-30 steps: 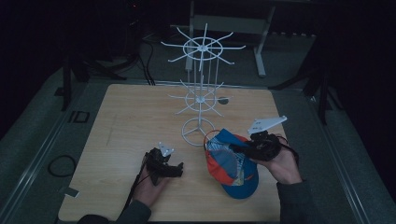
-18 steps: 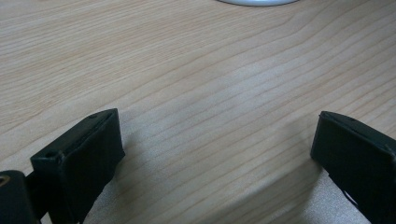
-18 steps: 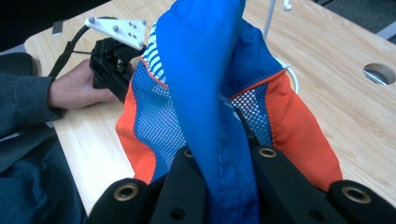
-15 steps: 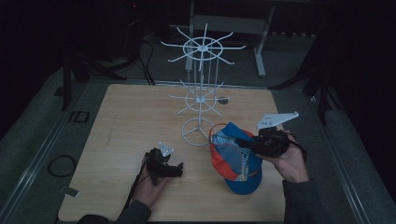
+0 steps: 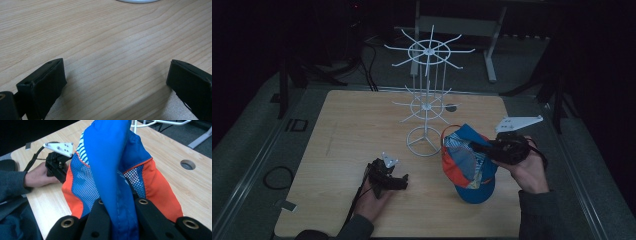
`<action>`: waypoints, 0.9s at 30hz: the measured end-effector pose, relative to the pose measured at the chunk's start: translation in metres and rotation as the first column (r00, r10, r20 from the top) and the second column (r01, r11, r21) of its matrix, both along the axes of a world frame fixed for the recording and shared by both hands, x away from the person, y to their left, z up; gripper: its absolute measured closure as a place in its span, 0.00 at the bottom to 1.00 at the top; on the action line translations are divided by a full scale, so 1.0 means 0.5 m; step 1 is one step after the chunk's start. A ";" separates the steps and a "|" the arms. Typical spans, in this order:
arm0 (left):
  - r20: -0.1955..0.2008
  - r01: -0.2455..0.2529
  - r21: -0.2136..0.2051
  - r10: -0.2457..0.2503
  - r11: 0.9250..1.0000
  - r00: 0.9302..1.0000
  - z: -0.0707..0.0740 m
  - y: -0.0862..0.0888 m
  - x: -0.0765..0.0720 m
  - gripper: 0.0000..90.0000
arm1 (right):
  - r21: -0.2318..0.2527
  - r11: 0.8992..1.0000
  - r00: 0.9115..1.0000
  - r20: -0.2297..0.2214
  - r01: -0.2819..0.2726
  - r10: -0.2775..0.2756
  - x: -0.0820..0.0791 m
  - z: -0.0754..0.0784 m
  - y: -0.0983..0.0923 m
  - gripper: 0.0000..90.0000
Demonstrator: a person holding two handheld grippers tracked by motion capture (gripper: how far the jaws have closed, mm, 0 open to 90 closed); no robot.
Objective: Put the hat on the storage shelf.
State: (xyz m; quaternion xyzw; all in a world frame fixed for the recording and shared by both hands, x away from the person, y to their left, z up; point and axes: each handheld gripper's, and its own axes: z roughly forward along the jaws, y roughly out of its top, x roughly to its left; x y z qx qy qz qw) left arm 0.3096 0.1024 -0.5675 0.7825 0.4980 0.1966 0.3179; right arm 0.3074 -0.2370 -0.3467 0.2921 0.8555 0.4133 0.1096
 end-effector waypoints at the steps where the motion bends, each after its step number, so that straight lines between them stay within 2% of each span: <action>1: 0.000 0.000 0.000 0.000 1.000 1.000 0.000 0.000 0.000 0.03 | 0.003 1.000 1.000 0.001 0.004 -0.004 0.000 0.002 -0.002 0.98; 27: 0.000 0.000 0.001 0.000 1.000 1.000 0.000 0.000 0.000 0.03 | 0.046 0.998 0.998 0.041 0.049 -0.051 -0.001 0.046 -0.017 0.98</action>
